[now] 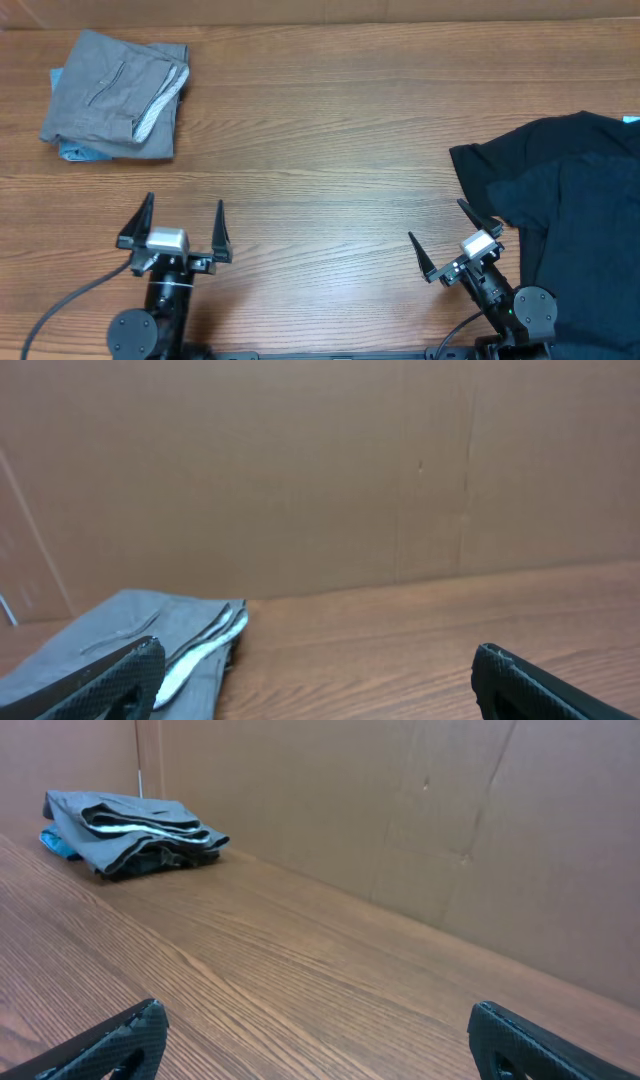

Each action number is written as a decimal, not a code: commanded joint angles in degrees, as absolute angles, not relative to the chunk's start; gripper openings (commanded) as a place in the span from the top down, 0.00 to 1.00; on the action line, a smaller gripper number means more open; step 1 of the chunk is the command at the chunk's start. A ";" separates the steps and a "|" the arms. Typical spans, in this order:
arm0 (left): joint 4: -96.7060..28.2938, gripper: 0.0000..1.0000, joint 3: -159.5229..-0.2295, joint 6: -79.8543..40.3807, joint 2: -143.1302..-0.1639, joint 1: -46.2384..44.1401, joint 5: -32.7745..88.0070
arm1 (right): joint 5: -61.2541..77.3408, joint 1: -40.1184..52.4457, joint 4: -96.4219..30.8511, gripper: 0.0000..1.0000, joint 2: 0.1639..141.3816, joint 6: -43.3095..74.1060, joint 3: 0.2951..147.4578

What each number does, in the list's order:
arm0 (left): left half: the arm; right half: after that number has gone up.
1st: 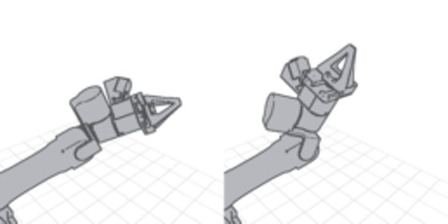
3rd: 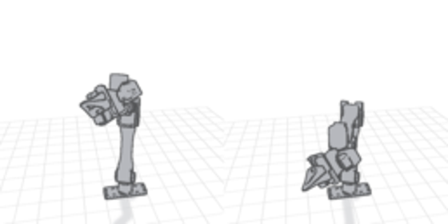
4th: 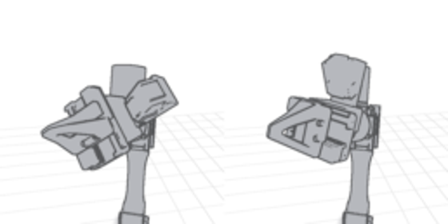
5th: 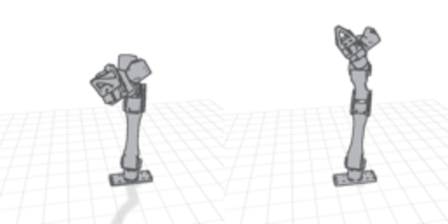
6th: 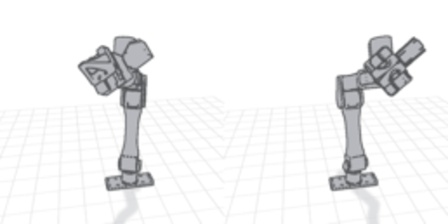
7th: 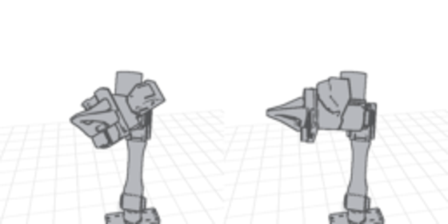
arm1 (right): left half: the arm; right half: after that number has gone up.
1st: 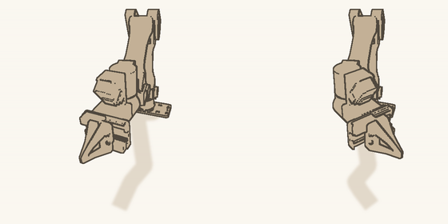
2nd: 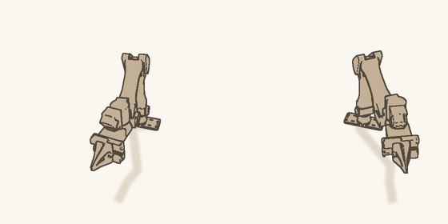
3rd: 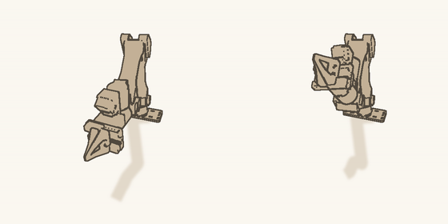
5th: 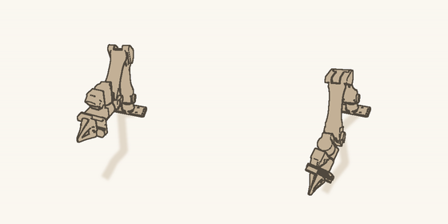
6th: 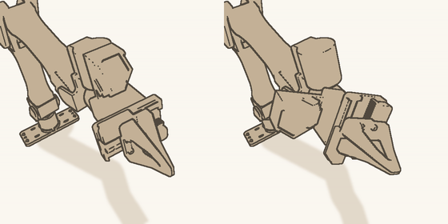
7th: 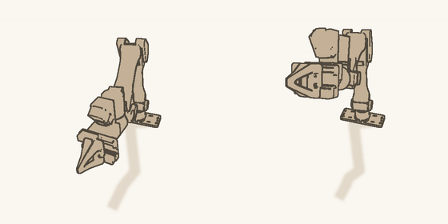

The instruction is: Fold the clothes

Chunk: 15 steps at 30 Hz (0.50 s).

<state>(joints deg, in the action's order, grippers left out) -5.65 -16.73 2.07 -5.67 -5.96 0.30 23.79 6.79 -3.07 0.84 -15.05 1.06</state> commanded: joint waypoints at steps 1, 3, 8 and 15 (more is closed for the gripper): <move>-2.33 0.00 -9.47 1.85 -0.86 -5.65 1.13 | 24.12 6.63 -2.87 0.00 0.19 -14.52 0.45; 0.75 0.00 -6.15 1.04 -0.16 -5.65 1.10 | 24.12 6.63 -2.87 0.00 0.19 -14.52 0.45; 1.58 0.00 -0.23 1.06 -0.19 -5.72 1.08 | 24.12 6.63 -2.87 0.00 0.19 -14.50 0.45; -4.38 0.00 -0.27 1.10 -0.30 -5.69 1.08 | 24.12 6.63 -2.87 0.00 0.19 -14.52 0.45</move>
